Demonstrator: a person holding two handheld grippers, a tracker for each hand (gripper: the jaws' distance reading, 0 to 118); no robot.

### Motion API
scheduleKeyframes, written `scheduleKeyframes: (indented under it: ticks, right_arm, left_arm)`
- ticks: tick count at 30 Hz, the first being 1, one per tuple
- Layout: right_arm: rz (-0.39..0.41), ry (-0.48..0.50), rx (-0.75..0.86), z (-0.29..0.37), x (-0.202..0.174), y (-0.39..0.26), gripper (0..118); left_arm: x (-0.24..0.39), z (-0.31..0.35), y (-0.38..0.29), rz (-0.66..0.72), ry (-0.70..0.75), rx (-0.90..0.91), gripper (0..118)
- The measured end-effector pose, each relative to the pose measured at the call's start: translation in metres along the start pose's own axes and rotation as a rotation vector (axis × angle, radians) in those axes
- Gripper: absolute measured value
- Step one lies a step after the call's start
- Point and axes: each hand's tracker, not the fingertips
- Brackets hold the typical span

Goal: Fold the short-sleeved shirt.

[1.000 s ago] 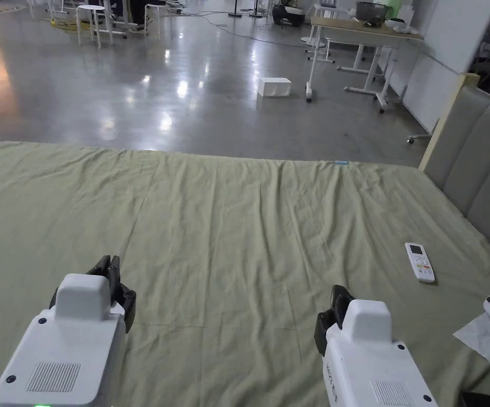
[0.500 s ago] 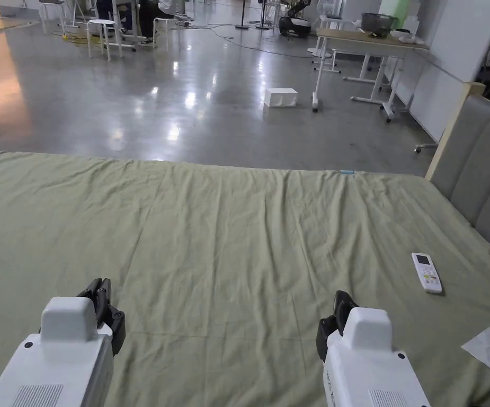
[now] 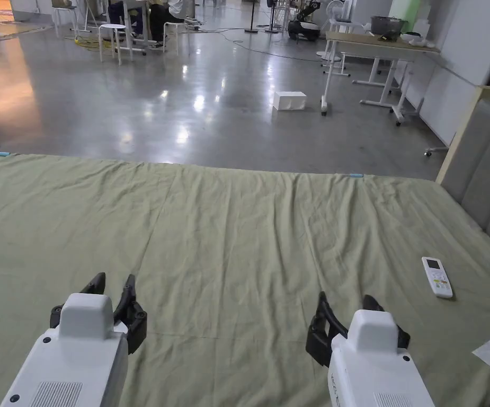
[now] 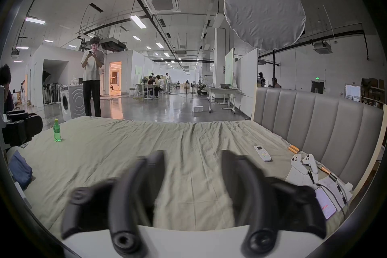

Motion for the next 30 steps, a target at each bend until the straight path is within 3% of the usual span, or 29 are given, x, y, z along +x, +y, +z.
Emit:
scheduleKeyframes:
  ticks: [2,4,7,8,11,15,22,30]
  right_arm:
    - [0.002,-0.007,0.0,0.0,0.0,0.0,79]
    - [0.015,-0.025,0.021,0.002,-0.001,0.001,91]
    - [0.025,-0.03,0.045,0.003,-0.002,0.003,110]
    - [0.024,-0.028,0.054,0.003,-0.002,0.003,114]
    - [0.027,-0.012,0.073,0.004,-0.002,0.006,115]
    - [0.031,-0.005,0.08,0.004,-0.004,0.007,117]
    - [-0.006,0.017,0.081,0.001,-0.002,0.008,118]
    - [-0.123,0.05,-0.009,-0.006,0.003,0.01,118]
  left_arm:
    - [-0.001,0.0,0.0,0.009,-0.005,0.005,56]
    - [-0.001,0.002,0.0,0.007,0.006,0.023,70]
    - [-0.001,0.002,0.0,-0.005,0.019,0.038,76]
    - [-0.001,0.002,0.0,-0.008,0.025,0.039,83]
    - [-0.002,0.002,0.0,-0.014,0.038,0.044,101]
    - [-0.003,0.002,0.001,-0.011,0.061,0.045,102]
    - [-0.009,-0.002,-0.002,-0.004,0.04,0.024,116]
    - [-0.009,0.001,-0.003,-0.015,0.022,0.019,117]
